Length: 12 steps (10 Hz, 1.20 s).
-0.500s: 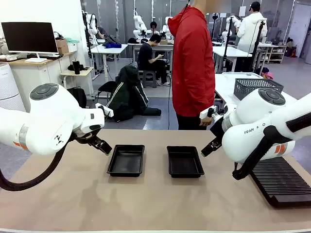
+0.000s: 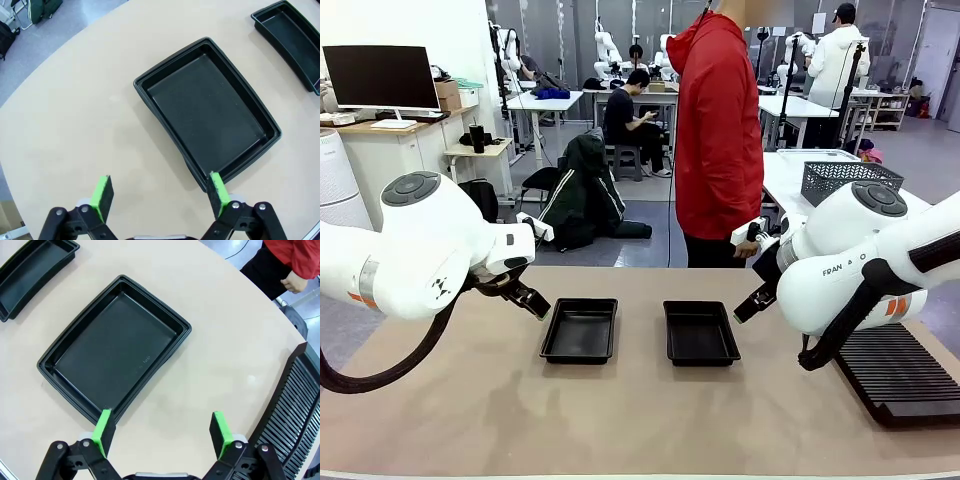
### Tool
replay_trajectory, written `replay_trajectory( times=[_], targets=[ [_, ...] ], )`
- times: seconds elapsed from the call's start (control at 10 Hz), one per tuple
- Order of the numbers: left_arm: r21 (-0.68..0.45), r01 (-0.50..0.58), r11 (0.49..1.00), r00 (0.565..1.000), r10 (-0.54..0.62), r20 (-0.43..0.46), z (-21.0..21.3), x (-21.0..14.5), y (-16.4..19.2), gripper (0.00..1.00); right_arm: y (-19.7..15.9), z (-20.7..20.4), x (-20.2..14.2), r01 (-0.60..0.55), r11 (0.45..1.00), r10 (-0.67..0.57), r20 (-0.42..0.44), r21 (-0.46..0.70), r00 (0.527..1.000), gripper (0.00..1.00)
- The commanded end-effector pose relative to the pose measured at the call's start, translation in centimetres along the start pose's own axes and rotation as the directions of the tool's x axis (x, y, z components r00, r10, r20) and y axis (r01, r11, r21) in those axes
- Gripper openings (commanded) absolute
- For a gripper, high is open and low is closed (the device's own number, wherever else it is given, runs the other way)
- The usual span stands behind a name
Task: Inspect and transfer BCBs to ESD trays.
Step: Pick up the Blank PCB from the PCB Rack and place it in the left ESD tray.
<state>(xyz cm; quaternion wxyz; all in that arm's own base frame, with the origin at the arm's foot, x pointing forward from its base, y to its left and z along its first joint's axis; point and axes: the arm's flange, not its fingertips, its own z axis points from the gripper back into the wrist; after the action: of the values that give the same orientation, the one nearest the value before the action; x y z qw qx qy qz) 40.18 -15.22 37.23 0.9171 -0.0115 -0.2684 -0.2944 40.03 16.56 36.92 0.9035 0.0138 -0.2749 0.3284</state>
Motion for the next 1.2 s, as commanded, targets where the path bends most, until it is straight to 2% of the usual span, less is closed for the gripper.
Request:
replay_trajectory(
  times=[0.0,0.5,0.7,0.9,1.1],
  targets=[
    [0.0,-0.001,1.0,1.0,0.001,0.0,0.0,0.0,0.0,1.0,0.0,0.0,0.0,0.0,1.0,0.0,0.0,0.0,1.0,1.0],
    [0.0,0.0,1.0,1.0,0.0,0.0,0.0,0.0,0.0,1.0,0.0,0.0,0.0,0.0,1.0,0.0,0.0,0.0,1.0,1.0],
    [-0.134,-0.074,0.988,0.997,0.076,0.006,4.6,0.7,1.0,1.0,-1.2,5.0,1.1,0.083,0.994,-0.083,-0.007,0.07,0.997,1.0],
    [-0.215,-0.142,0.966,0.99,0.133,-0.055,9.3,1.9,2.1,1.0,-2.2,9.6,2.8,0.162,0.975,-0.155,-0.058,0.151,0.986,1.0],
    [-0.251,-0.225,0.941,0.972,0.197,-0.13,13.2,3.3,3.5,1.0,-3.9,14.5,4.8,0.215,0.96,-0.201,-0.09,0.181,0.975,1.0]
  ],
)
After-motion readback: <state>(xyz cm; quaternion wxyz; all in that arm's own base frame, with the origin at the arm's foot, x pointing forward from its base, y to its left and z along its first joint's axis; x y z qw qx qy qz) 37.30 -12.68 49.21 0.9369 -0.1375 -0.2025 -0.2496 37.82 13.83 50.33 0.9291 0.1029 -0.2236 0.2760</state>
